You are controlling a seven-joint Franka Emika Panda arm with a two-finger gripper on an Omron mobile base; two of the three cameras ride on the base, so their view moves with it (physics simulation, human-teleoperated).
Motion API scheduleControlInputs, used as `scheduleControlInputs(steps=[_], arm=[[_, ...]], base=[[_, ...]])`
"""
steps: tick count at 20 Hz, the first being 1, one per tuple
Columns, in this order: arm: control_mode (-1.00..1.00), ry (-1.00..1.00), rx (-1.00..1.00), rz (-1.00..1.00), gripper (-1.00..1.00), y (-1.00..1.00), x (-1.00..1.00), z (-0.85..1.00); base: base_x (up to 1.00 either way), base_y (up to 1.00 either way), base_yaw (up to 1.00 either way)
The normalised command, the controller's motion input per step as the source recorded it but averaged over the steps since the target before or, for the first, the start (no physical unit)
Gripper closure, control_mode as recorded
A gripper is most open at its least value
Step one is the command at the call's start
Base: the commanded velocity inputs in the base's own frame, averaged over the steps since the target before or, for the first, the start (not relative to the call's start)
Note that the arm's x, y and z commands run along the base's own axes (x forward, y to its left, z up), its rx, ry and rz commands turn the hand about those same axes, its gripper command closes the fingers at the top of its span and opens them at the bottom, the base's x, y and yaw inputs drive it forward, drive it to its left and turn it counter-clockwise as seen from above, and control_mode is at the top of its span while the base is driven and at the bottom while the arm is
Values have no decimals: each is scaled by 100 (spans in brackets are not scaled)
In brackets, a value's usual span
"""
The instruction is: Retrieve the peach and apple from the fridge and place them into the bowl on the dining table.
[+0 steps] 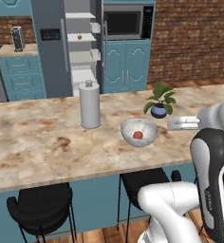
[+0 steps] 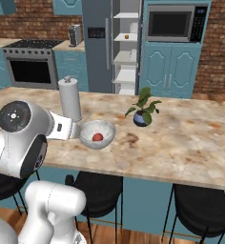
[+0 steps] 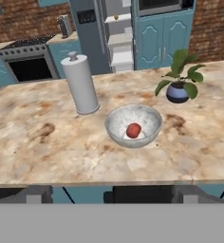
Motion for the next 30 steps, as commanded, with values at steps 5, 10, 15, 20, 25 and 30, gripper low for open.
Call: scheduleControlInputs(steps=[5,10,15,20,25,30], arm=[[-100,-1,0,0,-100,0,-63,0],[100,0,0,0,-100,0,-31,0],[100,0,0,0,-100,0,0,0],[100,0,0,0,-100,0,0,0],[100,0,0,0,-100,0,0,0],[100,0,0,0,-100,0,0,0]], base=[[0,0,0],[-24,0,0],[-62,15,0],[-21,84,0],[0,100,0],[0,100,0]])
